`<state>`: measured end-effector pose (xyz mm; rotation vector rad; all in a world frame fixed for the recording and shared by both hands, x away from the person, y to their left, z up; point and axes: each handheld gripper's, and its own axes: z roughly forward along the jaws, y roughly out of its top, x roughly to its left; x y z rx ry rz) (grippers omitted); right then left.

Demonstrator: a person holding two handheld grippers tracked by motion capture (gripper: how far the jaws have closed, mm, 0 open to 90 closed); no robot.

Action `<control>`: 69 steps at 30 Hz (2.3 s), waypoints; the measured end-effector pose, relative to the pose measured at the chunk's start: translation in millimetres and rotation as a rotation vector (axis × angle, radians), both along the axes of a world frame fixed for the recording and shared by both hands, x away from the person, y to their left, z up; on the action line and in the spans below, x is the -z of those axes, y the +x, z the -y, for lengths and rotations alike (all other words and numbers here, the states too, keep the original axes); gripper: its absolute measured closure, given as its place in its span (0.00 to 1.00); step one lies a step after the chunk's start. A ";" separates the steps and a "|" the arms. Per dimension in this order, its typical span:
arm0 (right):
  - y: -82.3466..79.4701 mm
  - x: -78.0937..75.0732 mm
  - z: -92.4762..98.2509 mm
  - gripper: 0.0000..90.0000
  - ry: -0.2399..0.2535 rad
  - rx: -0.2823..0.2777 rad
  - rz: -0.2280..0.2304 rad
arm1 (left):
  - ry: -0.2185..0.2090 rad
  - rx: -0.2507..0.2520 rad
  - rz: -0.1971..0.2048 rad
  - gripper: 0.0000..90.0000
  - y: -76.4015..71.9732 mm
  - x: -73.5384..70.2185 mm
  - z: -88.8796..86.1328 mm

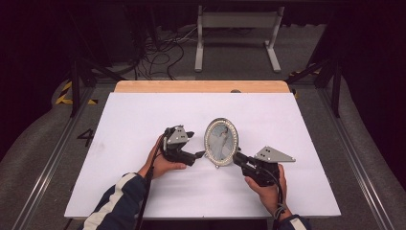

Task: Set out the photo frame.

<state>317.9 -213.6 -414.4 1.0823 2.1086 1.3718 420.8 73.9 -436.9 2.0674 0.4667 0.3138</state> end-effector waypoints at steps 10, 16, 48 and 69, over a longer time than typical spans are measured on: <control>-0.2 -0.4 -3.8 0.93 -0.018 0.007 0.007 | -0.019 0.074 -0.062 0.42 11.6 8.3 22.9; 0.7 0.1 -3.4 0.93 -0.018 0.018 0.003 | -0.039 0.063 -0.085 0.55 13.7 8.0 15.9; 5.5 -1.1 -2.5 0.91 -0.025 0.047 0.028 | -0.041 0.018 -0.061 0.48 6.2 3.8 9.6; 11.0 -2.3 0.4 0.93 -0.010 0.088 0.037 | 0.016 0.035 -0.039 0.72 -0.1 -2.2 1.1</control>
